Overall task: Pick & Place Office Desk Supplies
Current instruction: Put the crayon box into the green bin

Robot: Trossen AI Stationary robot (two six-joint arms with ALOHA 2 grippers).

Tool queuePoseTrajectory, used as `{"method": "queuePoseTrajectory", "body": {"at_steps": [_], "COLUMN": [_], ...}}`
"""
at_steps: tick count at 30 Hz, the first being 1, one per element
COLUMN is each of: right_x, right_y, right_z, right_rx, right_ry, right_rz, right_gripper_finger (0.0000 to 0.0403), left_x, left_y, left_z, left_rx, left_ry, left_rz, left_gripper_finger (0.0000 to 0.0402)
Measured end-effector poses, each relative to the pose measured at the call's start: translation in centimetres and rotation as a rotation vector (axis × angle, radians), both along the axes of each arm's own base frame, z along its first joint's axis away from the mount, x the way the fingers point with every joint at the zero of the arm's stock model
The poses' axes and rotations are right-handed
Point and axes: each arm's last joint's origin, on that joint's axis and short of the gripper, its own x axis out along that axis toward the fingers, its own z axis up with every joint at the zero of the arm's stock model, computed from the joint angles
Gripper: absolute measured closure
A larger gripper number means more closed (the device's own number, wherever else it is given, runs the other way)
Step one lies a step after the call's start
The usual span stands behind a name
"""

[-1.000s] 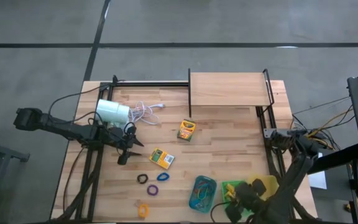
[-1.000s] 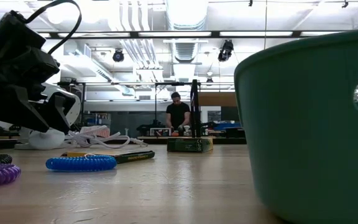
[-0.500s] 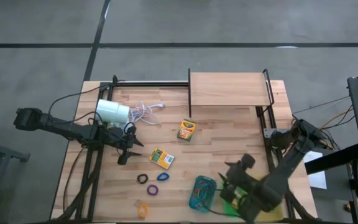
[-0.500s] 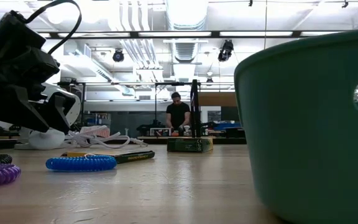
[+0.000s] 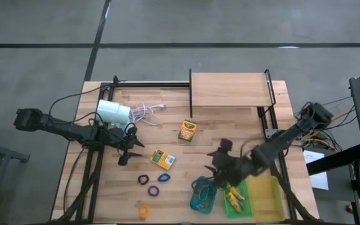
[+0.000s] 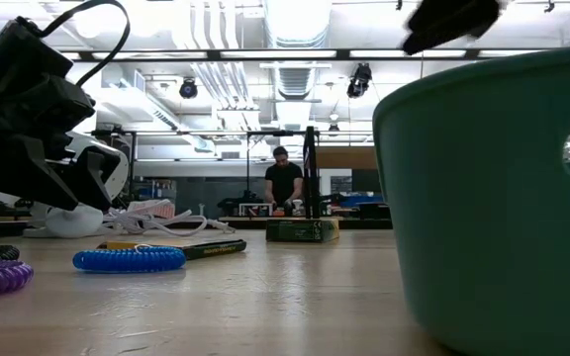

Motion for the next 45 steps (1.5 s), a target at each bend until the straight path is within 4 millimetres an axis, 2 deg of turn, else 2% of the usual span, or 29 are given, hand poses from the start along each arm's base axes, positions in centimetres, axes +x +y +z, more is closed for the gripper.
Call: {"method": "queuePoseTrajectory", "body": {"at_steps": [7, 13, 21, 24, 28, 36, 40, 45], "right_x": [1.1, 3.4, 7.4, 9.1, 10.8, 14.5, 15.6, 15.5], "right_y": [-4.4, -5.7, -4.5, -4.0, -3.5, -2.3, -1.9, -2.1], "right_z": [-2.8, -5.0, -8.0, -8.8, -10.4, -12.2, -13.1, -13.8], "right_rx": [0.004, -0.071, -0.107, -0.066, -0.073, -0.113, -0.132, -0.084], "right_ry": [-0.24, -0.321, -0.28, -0.34, -0.343, -0.333, -0.266, -0.168], "right_rz": [0.069, 0.079, 0.091, 0.043, 0.028, 0.045, 0.051, 0.002], "right_gripper_finger": [0.0179, 0.0179, 0.0179, 0.0182, 0.0196, 0.023, 0.0241, 0.0251], "left_x": [0.0, 0.0, 0.0, 0.0, 0.0, 0.0, 0.0, 0.0], "left_y": [0.0, 0.0, 0.0, 0.0, 0.0, 0.0, 0.0, 0.0], "left_z": [0.0, 0.0, 0.0, 0.0, 0.0, 0.0, 0.0, 0.0], "left_rx": [0.0, 0.0, 0.0, 0.0, 0.0, 0.0, 0.0, 0.0], "left_ry": [0.0, 0.0, 0.0, 0.001, 0.001, 0.001, 0.001, 0.0], "left_rz": [0.0, 0.0, 0.0, 0.0, 0.0, 0.0, 0.0, 0.0], "left_gripper_finger": [0.0185, 0.0185, 0.0185, 0.0185, 0.0185, 0.0185, 0.0185, 0.0185]}}
